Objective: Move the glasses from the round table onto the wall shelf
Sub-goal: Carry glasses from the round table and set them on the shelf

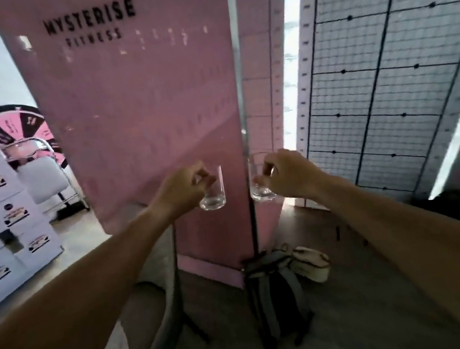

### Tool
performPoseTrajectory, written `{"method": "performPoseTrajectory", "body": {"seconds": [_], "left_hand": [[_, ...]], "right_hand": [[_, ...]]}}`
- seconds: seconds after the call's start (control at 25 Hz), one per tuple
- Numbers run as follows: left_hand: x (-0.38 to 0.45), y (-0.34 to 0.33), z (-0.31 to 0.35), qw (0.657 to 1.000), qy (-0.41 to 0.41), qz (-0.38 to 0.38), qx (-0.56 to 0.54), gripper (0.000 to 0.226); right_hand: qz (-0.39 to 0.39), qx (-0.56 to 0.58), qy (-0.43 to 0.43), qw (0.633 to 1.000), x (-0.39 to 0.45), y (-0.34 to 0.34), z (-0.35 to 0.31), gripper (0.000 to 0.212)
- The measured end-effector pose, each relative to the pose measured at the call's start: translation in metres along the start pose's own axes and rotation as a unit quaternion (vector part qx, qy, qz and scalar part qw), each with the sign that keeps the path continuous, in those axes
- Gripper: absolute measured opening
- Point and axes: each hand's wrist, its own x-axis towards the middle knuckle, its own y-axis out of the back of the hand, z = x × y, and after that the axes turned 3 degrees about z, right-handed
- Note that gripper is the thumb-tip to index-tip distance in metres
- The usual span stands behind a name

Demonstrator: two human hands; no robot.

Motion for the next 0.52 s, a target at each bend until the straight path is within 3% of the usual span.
{"method": "performPoseTrajectory", "body": {"seconds": [0.24, 0.52], "left_hand": [[0.051, -0.125, 0.170, 0.985, -0.134, -0.071, -0.080, 0.016], [0.089, -0.251, 0.343, 0.938, -0.243, -0.178, -0.171, 0.015]], "right_hand": [[0.079, -0.051, -0.136, 0.986, -0.103, 0.118, 0.144, 0.028], [0.173, -0.085, -0.282, 0.940, -0.209, 0.227, 0.268, 0.027]]}}
